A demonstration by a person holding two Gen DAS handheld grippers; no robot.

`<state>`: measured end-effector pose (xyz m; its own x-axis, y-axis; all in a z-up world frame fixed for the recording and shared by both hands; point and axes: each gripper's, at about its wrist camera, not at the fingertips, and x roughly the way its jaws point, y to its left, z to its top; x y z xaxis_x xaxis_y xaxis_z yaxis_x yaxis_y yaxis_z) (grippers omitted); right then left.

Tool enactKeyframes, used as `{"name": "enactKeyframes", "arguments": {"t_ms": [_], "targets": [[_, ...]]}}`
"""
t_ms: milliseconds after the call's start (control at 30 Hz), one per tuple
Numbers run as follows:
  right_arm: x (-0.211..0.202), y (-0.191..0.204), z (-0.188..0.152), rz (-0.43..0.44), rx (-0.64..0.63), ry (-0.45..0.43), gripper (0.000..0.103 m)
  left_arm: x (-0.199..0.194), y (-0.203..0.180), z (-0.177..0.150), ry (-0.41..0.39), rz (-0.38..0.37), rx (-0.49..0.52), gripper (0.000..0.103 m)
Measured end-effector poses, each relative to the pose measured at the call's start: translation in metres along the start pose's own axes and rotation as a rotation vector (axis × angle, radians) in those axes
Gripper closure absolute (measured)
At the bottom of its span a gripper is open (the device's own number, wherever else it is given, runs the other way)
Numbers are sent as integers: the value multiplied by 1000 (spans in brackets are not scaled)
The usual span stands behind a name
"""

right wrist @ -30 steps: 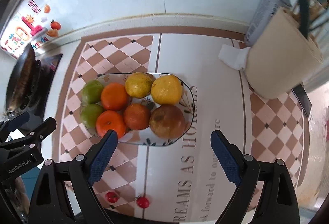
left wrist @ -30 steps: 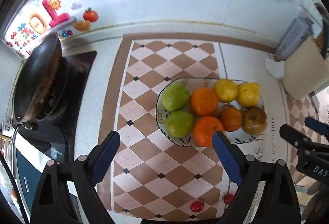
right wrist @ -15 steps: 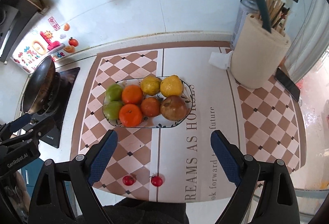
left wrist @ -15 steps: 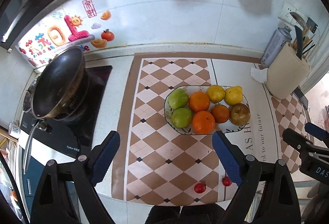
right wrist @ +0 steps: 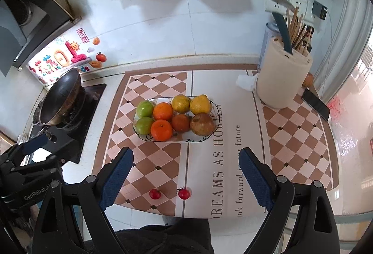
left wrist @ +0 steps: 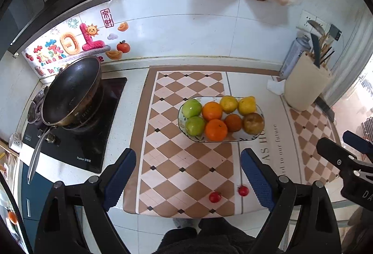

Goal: Organize fruits
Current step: 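Open both tools to release the fruit and lift back from the plate, then grasp a red cherry tomato with each tool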

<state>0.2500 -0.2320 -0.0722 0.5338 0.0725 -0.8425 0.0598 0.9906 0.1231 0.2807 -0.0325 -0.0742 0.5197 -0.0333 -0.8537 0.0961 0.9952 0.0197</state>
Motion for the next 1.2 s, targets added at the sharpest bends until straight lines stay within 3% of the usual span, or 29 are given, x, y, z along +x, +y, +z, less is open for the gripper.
{"name": "enactKeyframes", "arguments": {"t_ms": [400, 567, 600, 700, 767, 833, 967, 1067, 1200], "targets": [[-6, 5, -6, 16, 1, 0, 9, -9, -1, -6, -10, -10, -11, 11], [13, -7, -11, 51, 30, 22, 9, 1, 0, -5, -2, -4, -21, 10], [24, -13, -12, 62, 40, 35, 9, 5, 0, -4, 2, 4, -16, 0], [52, -22, -18, 82, 61, 90, 11, 26, 0, -5, 36, 31, -5, 0], [85, -29, -29, 92, 78, 164, 26, 46, 2, -7, 80, 48, 1, 0], [112, -35, -40, 117, 99, 225, 34, 70, 4, -12, 140, 55, 4, 0], [180, -42, -72, 162, 137, 390, 39, 124, 9, -28, 304, 39, -11, 0], [213, -41, -93, 172, 141, 468, 41, 164, 8, -47, 430, 30, -11, 0], [242, -35, -113, 166, 139, 526, 42, 193, 3, -70, 526, 19, -2, 0]]}}
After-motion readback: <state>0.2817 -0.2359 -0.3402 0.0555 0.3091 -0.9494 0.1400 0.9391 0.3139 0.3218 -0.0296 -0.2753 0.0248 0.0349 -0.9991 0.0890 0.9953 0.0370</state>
